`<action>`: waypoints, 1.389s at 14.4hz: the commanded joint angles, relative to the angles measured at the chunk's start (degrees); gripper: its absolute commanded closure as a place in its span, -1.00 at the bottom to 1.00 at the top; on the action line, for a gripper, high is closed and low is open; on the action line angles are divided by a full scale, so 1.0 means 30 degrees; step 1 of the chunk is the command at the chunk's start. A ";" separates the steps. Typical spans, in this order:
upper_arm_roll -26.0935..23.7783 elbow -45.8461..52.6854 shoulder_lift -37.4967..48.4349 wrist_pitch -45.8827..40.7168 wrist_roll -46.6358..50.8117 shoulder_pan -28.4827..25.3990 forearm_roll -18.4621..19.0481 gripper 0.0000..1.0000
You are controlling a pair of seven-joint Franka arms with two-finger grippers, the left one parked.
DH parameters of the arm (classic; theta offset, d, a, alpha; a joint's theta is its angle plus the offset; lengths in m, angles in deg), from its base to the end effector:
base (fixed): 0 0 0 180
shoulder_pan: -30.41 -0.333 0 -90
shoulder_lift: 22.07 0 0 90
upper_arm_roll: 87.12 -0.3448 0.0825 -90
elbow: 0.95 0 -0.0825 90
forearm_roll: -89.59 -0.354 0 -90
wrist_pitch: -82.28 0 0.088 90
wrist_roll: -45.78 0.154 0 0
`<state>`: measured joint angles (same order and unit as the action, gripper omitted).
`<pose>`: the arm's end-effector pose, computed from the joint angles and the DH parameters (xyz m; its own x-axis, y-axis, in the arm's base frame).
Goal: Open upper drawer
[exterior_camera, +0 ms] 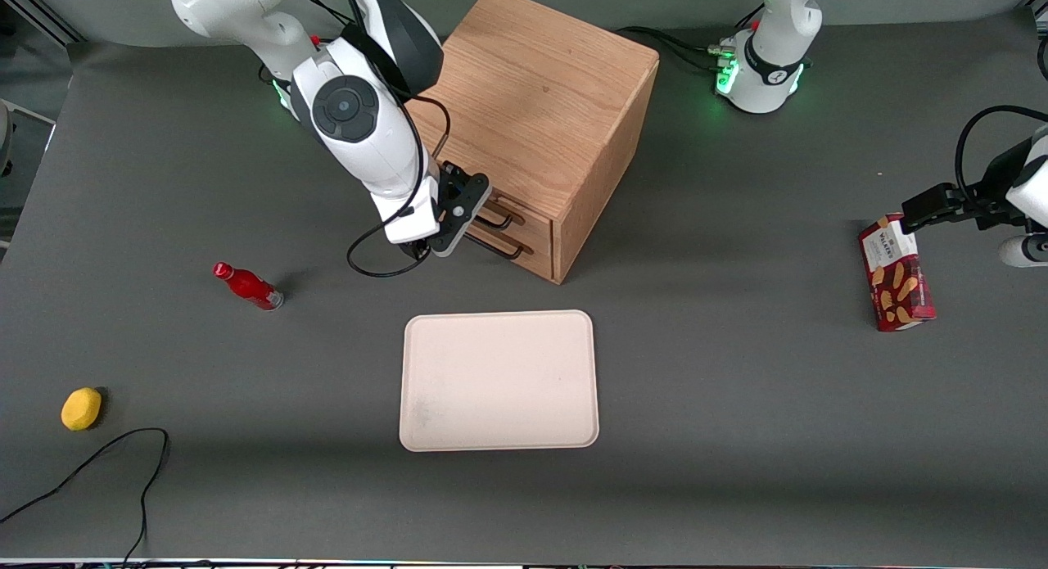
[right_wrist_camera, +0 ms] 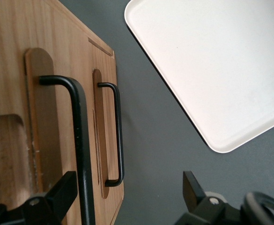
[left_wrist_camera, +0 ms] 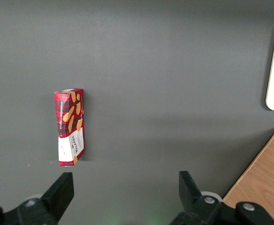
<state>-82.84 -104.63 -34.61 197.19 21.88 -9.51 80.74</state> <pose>0.4724 0.3611 0.4145 0.5631 0.8260 0.0259 0.8219 -0.5564 -0.1220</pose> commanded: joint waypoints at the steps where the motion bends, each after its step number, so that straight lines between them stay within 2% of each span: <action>1: 0.0242 -0.0185 -0.0272 0.0395 -0.0354 -0.0402 -0.0274 -1.00; 20: 0.0359 -0.0009 -0.0917 0.1157 -0.1056 0.0154 0.0136 -1.00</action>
<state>-82.07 -105.13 -36.57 199.68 20.50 -9.26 80.90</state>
